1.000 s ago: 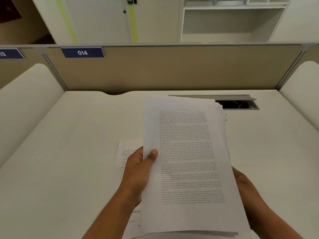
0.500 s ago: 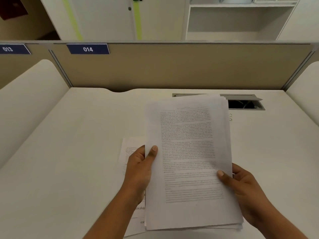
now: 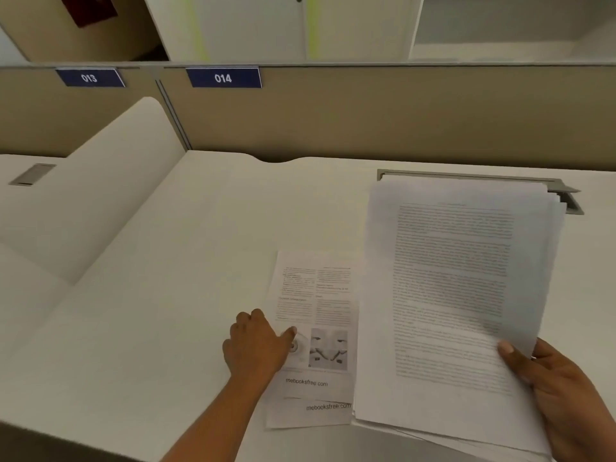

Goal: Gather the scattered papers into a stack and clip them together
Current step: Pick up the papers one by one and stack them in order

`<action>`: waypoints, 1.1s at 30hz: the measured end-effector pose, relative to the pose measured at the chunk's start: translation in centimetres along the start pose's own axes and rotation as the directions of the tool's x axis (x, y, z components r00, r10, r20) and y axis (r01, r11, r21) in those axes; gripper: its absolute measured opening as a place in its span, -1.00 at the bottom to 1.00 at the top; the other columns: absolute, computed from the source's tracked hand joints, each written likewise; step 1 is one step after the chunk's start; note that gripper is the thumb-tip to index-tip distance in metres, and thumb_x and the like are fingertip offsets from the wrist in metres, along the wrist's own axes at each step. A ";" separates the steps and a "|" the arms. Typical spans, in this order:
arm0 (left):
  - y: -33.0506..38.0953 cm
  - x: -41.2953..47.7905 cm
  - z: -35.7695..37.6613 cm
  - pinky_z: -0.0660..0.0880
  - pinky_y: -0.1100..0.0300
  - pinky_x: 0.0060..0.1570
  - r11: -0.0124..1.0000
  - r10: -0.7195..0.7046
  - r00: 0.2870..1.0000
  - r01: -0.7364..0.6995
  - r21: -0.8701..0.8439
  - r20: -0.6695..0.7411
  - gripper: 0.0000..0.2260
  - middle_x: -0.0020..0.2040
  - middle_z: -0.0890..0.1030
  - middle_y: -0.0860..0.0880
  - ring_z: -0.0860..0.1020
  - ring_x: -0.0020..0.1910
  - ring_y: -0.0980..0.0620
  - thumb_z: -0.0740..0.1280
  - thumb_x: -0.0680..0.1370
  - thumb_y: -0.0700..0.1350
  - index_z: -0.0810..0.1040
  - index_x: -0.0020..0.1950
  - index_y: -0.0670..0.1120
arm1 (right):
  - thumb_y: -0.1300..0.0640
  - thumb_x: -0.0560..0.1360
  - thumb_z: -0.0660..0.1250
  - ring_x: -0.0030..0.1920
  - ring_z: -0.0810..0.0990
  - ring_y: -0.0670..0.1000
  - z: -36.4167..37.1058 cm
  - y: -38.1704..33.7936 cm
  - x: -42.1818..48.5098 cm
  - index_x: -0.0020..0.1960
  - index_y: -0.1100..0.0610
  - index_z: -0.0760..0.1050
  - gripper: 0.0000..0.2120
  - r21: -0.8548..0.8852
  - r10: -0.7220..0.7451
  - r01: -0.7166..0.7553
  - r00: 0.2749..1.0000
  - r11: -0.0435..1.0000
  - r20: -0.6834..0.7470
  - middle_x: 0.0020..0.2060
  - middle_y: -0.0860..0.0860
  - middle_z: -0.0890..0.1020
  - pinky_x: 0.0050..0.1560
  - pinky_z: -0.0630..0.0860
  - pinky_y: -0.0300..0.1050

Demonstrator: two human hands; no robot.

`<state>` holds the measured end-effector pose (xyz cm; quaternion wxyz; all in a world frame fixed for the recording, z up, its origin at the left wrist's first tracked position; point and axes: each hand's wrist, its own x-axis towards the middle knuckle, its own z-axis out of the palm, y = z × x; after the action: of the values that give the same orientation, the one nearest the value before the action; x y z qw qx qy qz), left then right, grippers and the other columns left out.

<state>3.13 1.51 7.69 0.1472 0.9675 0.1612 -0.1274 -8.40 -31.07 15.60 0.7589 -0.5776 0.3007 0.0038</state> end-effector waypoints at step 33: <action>0.9 0.3 3.0 0.47 0.30 -0.18 0.811 0.074 0.997 -0.041 -0.583 0.034 -0.86 0.11 0.69 -0.06 0.58 -0.10 0.07 0.42 0.56 -0.16 0.61 0.11 -0.12 | 0.19 0.45 0.34 -0.36 0.74 0.01 -0.5 0.3 0.0 0.01 0.14 0.61 -0.84 0.023 -0.018 0.019 0.999 1.000 -0.046 -0.26 0.04 0.77 -0.39 0.66 -0.11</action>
<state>3.16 -0.14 5.07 0.4441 0.8768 0.1589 -0.0941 -8.70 -31.42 15.25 0.7587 -0.5714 0.3124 -0.0200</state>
